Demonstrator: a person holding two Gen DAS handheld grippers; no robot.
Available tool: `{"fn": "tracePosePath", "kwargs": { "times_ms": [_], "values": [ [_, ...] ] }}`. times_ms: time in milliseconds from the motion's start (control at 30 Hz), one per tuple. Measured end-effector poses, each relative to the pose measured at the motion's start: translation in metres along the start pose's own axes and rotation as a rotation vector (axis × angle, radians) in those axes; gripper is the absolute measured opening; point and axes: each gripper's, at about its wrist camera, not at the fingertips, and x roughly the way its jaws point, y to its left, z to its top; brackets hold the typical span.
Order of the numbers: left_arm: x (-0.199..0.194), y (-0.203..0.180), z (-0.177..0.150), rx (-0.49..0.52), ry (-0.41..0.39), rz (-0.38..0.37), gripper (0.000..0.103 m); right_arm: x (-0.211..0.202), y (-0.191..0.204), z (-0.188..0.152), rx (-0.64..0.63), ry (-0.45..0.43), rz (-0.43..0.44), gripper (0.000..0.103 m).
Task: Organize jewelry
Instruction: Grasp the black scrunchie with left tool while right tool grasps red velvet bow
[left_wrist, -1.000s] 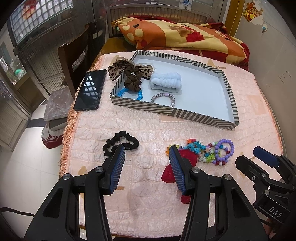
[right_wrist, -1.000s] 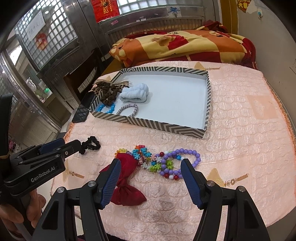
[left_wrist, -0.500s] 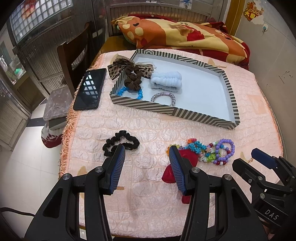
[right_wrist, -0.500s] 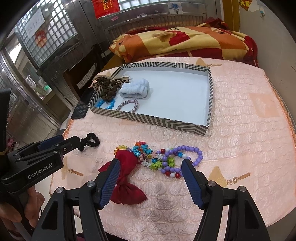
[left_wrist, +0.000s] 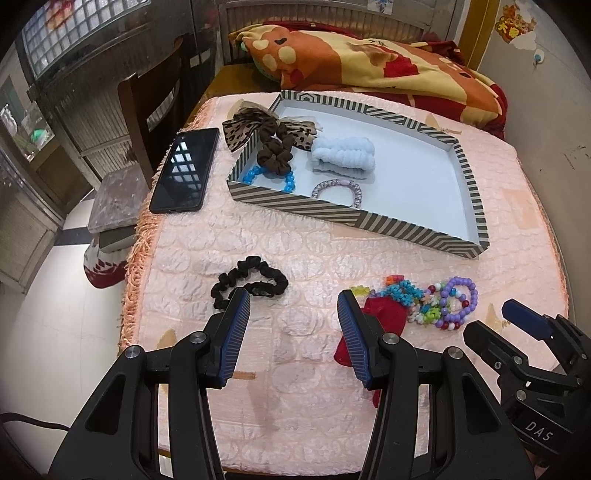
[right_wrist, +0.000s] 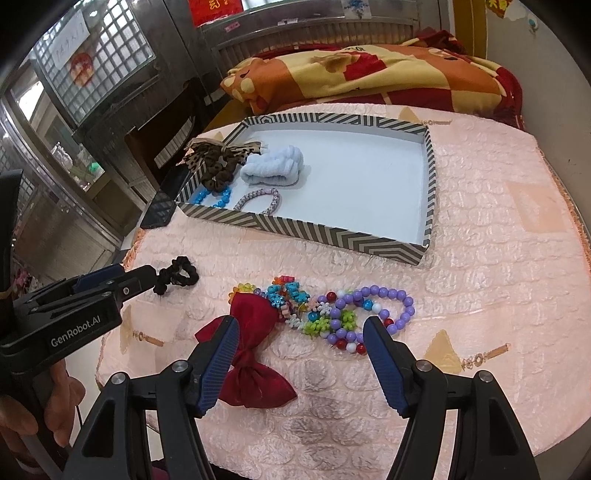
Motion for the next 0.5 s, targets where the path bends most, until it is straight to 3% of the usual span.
{"fn": "tracePosePath", "kwargs": {
  "times_ms": [167, 500],
  "values": [
    [0.002, 0.013, 0.004, -0.027, 0.009, -0.009, 0.049, 0.005, 0.002, -0.003, -0.012, 0.019, 0.013, 0.068],
    [0.018, 0.079, 0.009, -0.2, 0.07, -0.042, 0.055, 0.032, 0.018, -0.015, -0.057, 0.1, 0.095, 0.069]
  ]
}}
